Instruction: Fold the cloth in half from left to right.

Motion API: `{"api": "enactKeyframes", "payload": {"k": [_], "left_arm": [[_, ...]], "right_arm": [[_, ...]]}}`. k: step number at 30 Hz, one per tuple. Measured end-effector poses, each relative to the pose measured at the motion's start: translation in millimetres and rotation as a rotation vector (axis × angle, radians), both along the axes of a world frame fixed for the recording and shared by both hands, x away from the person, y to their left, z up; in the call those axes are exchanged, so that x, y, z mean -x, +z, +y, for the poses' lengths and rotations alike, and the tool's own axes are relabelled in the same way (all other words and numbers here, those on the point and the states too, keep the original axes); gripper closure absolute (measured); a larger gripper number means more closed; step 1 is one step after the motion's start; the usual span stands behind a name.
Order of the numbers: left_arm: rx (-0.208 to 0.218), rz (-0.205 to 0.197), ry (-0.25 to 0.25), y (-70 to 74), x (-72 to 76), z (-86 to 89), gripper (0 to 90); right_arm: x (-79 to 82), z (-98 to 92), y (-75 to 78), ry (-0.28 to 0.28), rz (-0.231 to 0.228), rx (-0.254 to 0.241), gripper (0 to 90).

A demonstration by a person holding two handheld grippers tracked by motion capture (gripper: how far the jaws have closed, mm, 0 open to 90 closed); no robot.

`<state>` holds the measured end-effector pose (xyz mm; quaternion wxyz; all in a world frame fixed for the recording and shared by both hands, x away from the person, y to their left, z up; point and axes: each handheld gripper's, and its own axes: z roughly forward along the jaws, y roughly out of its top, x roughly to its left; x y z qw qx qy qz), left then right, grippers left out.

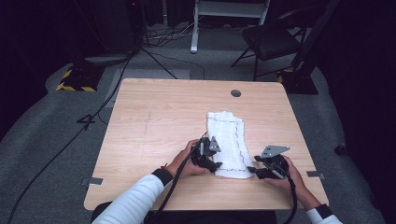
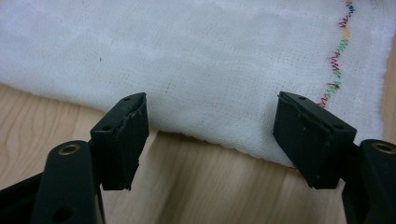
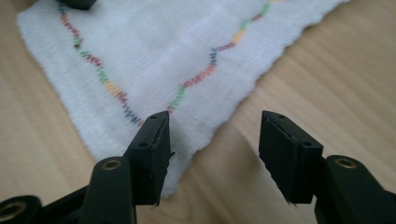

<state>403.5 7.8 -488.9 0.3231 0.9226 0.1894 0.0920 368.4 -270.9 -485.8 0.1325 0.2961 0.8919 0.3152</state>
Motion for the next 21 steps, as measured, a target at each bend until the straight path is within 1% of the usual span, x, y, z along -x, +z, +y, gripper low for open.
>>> {"api": "enactKeyframes", "payload": {"k": [1, 3, 4, 7, 8, 9, 10, 11, 12, 13, 14, 16, 17, 18, 19, 20, 21], "left_arm": [[0.000, 0.007, 0.004, 0.0, 1.7, 2.1, 27.0], [0.003, 0.010, 0.003, -0.4, 6.7, 6.9, 27.2], [0.006, 0.008, 0.000, -0.7, 9.6, 9.3, 27.2], [0.010, 0.021, -0.002, -1.1, 19.5, 18.0, 27.2], [0.019, 0.046, -0.002, -1.8, 26.8, 24.7, 27.2], [0.019, 0.046, -0.002, -1.8, 26.8, 24.7, 27.2], [0.024, 0.052, 0.001, -2.0, 31.9, 29.0, 27.2], [0.019, 0.049, 0.001, -1.8, 35.2, 31.8, 27.2], [0.015, 0.036, 0.001, -1.3, 39.6, 35.1, 27.1], [0.017, 0.017, 0.010, -1.2, 46.3, 41.1, 27.1], [0.017, 0.017, 0.010, -1.2, 46.3, 41.1, 26.8], [0.025, 0.021, 0.023, -0.5, 48.4, 46.1, 26.4], [0.028, 0.022, 0.025, 0.4, 47.7, 48.3, 24.4], [0.032, 0.028, 0.034, 1.9, 46.5, 49.9, 24.4], [0.039, 0.030, 0.037, 3.1, 43.8, 50.9, 22.9], [0.040, 0.032, 0.040, 4.5, 40.8, 51.4, 22.8], [0.042, 0.034, 0.042, 5.7, 37.6, 51.3, 22.8]], "right_arm": [[0.0, 0.0, 0.0, 0.000, 0.000, 0.000, 45.1], [10.1, 6.6, -0.1, 0.012, -0.005, 0.003, 45.7], [10.1, 6.6, -0.1, 0.012, -0.005, 0.003, 45.7], [18.5, 11.9, -0.3, 0.032, 0.015, -0.007, 45.6], [24.3, 16.3, -0.5, 0.049, 0.023, -0.013, 47.1], [24.3, 16.3, -0.5, 0.049, 0.023, -0.013, 47.1], [27.3, 19.7, 0.0, 0.062, 0.026, -0.007, 46.8], [31.0, 24.3, 0.9, 0.083, 0.034, -0.002, 45.0], [35.1, 30.1, 2.9, 0.117, 0.028, 0.012, 43.4], [36.0, 31.8, 4.9, 0.123, 0.017, 0.007, 43.4], [36.0, 31.8, 4.9, 0.123, 0.017, 0.007, 43.4], [33.1, 31.3, 10.1, 0.105, 0.001, -0.019, 42.5], [25.2, 27.7, 15.7, 0.062, -0.030, -0.037, 42.4], [25.2, 27.7, 15.7, 0.062, -0.030, -0.037, 42.4], [13.7, 23.6, 21.3, 0.021, -0.057, -0.053, 42.4], [6.8, 21.9, 24.0, 0.003, -0.072, -0.059, 42.5], [6.8, 21.9, 24.0, 0.003, -0.072, -0.059, 42.5]]}}
